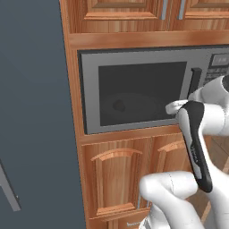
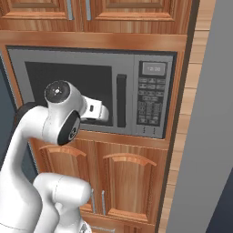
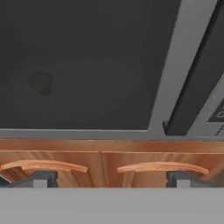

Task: Open the microwave door.

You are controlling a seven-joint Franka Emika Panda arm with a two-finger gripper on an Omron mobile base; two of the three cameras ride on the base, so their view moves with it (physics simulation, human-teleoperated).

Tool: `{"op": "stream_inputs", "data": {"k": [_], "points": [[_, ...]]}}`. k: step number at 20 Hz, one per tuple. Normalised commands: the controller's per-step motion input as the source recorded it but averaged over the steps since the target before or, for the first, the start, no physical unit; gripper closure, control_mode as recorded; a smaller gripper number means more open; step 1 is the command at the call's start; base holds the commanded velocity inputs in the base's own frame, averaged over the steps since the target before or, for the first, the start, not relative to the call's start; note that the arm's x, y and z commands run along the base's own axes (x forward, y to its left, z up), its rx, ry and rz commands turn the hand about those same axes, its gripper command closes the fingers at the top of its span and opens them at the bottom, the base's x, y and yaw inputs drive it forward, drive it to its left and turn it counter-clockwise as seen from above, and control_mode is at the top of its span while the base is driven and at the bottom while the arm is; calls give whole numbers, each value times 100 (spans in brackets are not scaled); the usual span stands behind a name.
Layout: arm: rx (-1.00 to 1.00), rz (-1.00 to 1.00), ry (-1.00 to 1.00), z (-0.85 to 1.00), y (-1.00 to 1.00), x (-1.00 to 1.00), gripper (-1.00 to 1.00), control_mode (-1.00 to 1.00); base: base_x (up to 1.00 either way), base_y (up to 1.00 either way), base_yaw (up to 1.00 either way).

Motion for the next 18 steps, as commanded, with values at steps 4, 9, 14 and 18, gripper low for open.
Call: {"op": "stream_inputs", "data": {"k": [4, 9, 14, 18], "points": [[0, -1, -22, 29, -38, -24, -100, -100, 0, 0, 0], [0, -3, -25, 18, -41, -2, -100, -100, 0, 0, 0], [0, 0, -23, 8, -39, 0, -100, -100, 0, 0, 0], [0, 0, -19, 0, -14, 6, -100, -100, 0, 0, 0]]}}
